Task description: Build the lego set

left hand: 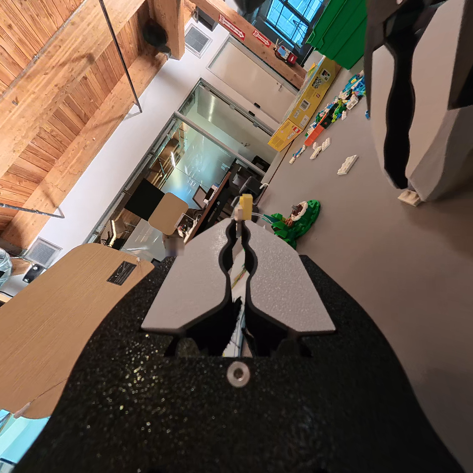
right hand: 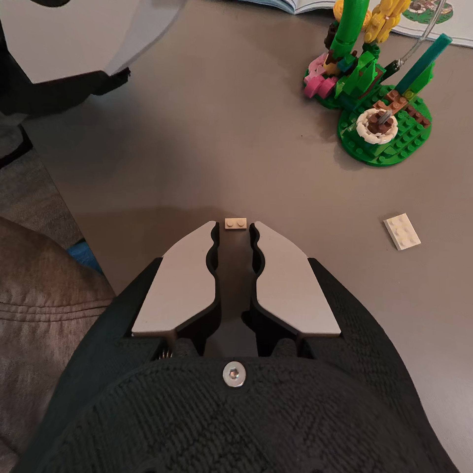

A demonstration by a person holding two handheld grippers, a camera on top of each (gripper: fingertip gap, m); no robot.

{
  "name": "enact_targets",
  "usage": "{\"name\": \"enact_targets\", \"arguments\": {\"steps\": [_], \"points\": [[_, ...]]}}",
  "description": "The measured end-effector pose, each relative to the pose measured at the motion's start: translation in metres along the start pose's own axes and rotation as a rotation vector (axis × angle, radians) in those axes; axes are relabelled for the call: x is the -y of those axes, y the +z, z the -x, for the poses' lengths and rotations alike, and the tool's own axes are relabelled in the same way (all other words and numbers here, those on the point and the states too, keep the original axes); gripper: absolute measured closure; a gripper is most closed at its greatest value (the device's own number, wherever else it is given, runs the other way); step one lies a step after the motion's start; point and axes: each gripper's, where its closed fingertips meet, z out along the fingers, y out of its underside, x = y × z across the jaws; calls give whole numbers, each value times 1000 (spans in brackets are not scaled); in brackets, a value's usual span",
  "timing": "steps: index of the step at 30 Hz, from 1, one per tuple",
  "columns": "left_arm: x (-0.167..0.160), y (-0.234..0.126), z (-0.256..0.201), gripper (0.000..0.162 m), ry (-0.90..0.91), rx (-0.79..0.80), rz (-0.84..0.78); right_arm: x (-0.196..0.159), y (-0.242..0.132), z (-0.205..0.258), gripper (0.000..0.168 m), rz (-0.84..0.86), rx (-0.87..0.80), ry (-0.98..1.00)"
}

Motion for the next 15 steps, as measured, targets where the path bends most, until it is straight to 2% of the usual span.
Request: {"name": "enact_targets", "arguments": {"steps": [11, 15], "points": [[4, 0, -2, 159, 105, 25, 0, 3, 2, 0, 154, 16, -6, 15], [0, 1, -6, 159, 182, 14, 42, 45, -20, 2, 154, -145, 32, 11]]}}
